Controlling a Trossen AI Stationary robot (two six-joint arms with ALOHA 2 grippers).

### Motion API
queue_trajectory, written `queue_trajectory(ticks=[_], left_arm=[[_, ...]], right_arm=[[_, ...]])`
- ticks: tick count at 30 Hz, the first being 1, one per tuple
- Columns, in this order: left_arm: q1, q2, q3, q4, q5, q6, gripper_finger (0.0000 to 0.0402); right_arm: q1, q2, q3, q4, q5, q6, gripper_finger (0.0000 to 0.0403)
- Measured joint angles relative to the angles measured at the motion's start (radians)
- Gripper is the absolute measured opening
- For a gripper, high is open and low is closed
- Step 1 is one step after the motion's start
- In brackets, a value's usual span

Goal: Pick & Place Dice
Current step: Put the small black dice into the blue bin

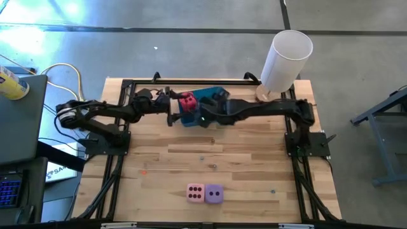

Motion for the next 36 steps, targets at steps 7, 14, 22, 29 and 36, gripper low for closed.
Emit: queue_trajectory(ticks=[7, 14, 22, 29, 36], left_arm=[[-0.006, -0.151, -0.001, -0.285, -0.014, 0.029, 0.04], [-0.048, -0.232, -0.002, -0.43, -0.013, 0.001, 0.04], [-0.131, -0.228, -0.002, -0.433, -0.01, -0.127, 0.04], [-0.186, -0.228, -0.002, -0.412, -0.01, -0.247, 0.04], [-0.246, -0.228, -0.002, -0.407, -0.013, -0.266, 0.04]], right_arm=[[0.167, -0.174, -0.083, -0.316, 0.183, 0.337, 0.0249], [0.352, -0.393, -0.334, -0.318, 0.174, 0.538, 0.0249], [0.559, -0.575, -0.73, 0.044, 0.144, 0.605, 0.0249], [0.646, -0.534, -0.984, 0.452, 0.159, 0.574, 0.0249], [0.613, -0.395, -1.077, 0.661, 0.156, 0.54, 0.0249]])
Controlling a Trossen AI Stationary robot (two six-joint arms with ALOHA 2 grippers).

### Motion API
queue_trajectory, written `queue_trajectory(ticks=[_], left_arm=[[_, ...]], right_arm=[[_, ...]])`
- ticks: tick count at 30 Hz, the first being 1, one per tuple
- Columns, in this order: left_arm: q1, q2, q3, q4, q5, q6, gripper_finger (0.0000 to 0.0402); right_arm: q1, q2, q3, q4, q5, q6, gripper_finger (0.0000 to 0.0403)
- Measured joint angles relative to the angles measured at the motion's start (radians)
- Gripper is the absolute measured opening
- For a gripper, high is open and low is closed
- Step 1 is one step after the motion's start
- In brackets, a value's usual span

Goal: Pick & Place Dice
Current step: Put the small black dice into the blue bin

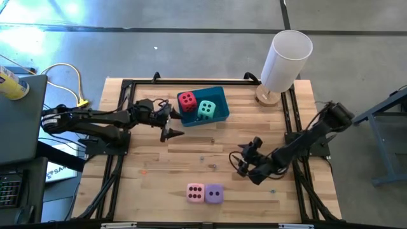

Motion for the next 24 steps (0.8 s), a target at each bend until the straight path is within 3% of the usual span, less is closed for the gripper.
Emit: queue_trajectory(ticks=[12, 24], left_arm=[[-0.107, 0.0, 0.0, 0.0, -0.001, 0.019, 0.04], [-0.123, 0.0, 0.0, -0.001, -0.002, 0.019, 0.04]], right_arm=[[-0.161, 0.271, -0.006, 0.41, -0.097, -0.309, 0.0249], [-0.361, 0.409, -0.004, 0.756, -0.367, -0.503, 0.0249]])
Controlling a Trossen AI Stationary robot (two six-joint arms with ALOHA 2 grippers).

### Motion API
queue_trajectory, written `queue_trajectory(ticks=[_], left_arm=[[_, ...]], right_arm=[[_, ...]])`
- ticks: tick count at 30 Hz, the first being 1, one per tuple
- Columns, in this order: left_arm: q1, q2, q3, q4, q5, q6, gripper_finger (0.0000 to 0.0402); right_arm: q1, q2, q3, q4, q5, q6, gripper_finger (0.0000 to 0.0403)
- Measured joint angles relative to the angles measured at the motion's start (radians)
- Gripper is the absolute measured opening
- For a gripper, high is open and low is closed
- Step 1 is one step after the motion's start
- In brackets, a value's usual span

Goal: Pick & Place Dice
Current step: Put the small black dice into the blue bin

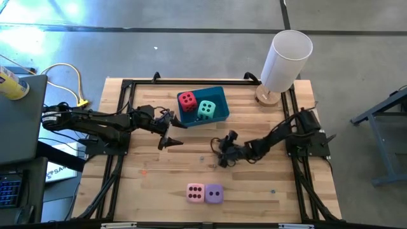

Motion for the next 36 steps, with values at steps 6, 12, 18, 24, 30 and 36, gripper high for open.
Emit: queue_trajectory(ticks=[6, 12, 18, 24, 30, 36], left_arm=[[0.0, 0.0, 0.0, 0.0, 0.0, 0.0, 0.04], [0.0, 0.0, 0.0, 0.0, 0.0, 0.0, 0.04], [0.0, 0.0, 0.0, 0.0, 0.0, 0.0, 0.04], [0.0, 0.0, 0.0, 0.0, 0.0, 0.0, 0.04], [0.0, 0.0, 0.0, 0.0, 0.0, 0.0, 0.04], [0.001, 0.0, 0.0, 0.0, 0.0, 0.0, 0.04]], right_arm=[[-0.055, 0.021, 0.002, 0.005, -0.036, -0.01, 0.0249], [-0.061, 0.023, 0.002, 0.01, -0.027, -0.052, 0.0249], [-0.073, 0.024, 0.001, 0.008, 0.012, -0.062, 0.0249], [-0.108, 0.023, -0.001, 0.008, -0.047, -0.055, 0.0249], [-0.126, 0.024, -0.001, 0.008, -0.099, -0.037, 0.0249], [-0.14, 0.024, -0.001, 0.009, -0.142, -0.058, 0.0226]])
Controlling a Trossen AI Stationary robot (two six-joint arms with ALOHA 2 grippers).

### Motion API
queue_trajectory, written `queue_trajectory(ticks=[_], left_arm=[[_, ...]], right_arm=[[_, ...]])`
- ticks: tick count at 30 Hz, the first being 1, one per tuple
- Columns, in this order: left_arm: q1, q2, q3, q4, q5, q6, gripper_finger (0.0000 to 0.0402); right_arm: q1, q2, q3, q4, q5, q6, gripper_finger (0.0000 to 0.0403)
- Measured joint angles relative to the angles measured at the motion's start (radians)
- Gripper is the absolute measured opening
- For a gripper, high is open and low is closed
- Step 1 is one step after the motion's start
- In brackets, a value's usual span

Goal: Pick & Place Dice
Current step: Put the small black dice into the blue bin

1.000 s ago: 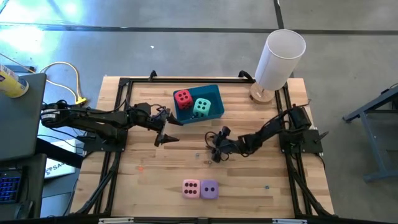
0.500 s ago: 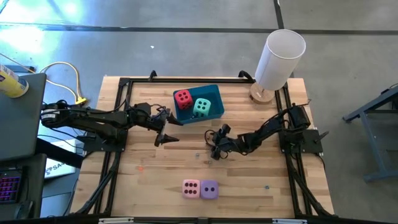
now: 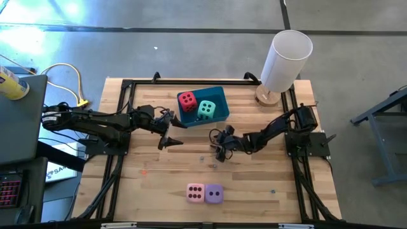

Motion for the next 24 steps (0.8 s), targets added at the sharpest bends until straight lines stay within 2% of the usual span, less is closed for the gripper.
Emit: queue_trajectory(ticks=[24], left_arm=[[0.0, 0.0, 0.0, 0.0, 0.0, -0.01, 0.04]], right_arm=[[-0.001, 0.001, 0.0, -0.003, -0.02, -0.029, 0.0048]])
